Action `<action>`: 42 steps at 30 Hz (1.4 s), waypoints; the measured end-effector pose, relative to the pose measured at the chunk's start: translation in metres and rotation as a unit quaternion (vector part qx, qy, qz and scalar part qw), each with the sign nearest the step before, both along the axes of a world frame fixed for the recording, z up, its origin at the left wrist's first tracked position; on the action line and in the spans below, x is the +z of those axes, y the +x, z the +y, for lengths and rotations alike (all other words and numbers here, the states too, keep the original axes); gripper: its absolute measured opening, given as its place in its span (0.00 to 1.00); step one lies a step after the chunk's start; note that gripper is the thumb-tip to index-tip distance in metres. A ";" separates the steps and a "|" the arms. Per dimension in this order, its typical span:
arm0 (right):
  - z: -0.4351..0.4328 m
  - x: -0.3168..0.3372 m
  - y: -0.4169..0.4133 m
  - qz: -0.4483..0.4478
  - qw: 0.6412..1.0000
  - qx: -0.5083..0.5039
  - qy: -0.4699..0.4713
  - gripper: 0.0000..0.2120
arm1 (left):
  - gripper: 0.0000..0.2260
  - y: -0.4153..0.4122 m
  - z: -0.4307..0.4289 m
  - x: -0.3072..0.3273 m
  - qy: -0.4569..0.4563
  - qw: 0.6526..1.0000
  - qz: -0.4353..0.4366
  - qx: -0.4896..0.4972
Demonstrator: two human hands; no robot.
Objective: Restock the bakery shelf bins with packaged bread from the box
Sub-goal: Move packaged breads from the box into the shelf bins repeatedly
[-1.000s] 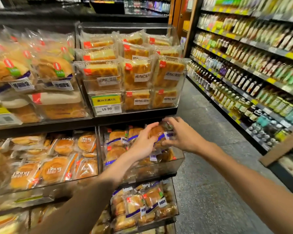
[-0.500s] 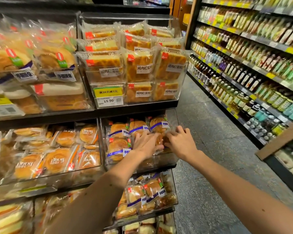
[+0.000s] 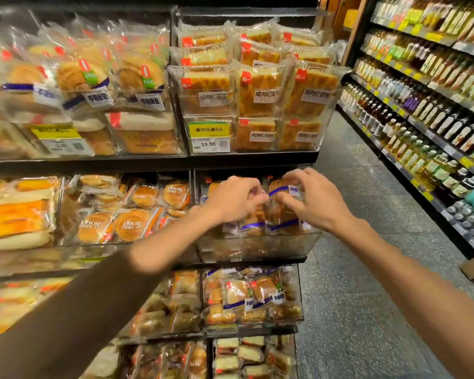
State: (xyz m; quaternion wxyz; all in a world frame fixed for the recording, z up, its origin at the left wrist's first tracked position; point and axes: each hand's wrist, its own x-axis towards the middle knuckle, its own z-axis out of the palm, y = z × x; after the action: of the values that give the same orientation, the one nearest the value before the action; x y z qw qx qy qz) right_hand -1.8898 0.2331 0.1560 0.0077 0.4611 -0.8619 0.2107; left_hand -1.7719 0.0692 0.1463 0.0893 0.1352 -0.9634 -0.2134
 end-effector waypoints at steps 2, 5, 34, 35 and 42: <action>-0.013 0.030 0.017 0.001 0.998 0.048 -0.031 0.19 | 0.12 0.039 -0.012 0.036 -0.010 0.999 0.024 0.043; -0.046 0.057 0.064 -0.009 0.987 0.149 -0.057 0.20 | 0.09 0.117 -0.030 0.077 -0.047 0.991 0.047 0.120; -0.306 -0.054 1.076 0.186 0.582 0.788 0.078 0.26 | 0.21 1.115 0.006 -0.042 -0.035 0.620 -0.335 0.709; -0.313 -0.059 1.098 0.192 0.580 0.787 0.083 0.26 | 0.21 1.135 -0.006 -0.048 -0.019 0.611 -0.337 0.716; -0.395 -0.099 1.245 0.192 0.573 0.788 0.119 0.23 | 0.24 1.268 -0.093 -0.092 0.072 0.589 -0.294 0.749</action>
State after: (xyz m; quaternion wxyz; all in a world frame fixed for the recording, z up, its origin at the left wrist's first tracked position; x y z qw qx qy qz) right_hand -0.6452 -0.1615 0.0569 -0.0515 0.9846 -0.1543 -0.0643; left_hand -0.5037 -0.0236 0.0544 -0.0801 0.8705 -0.4774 -0.0888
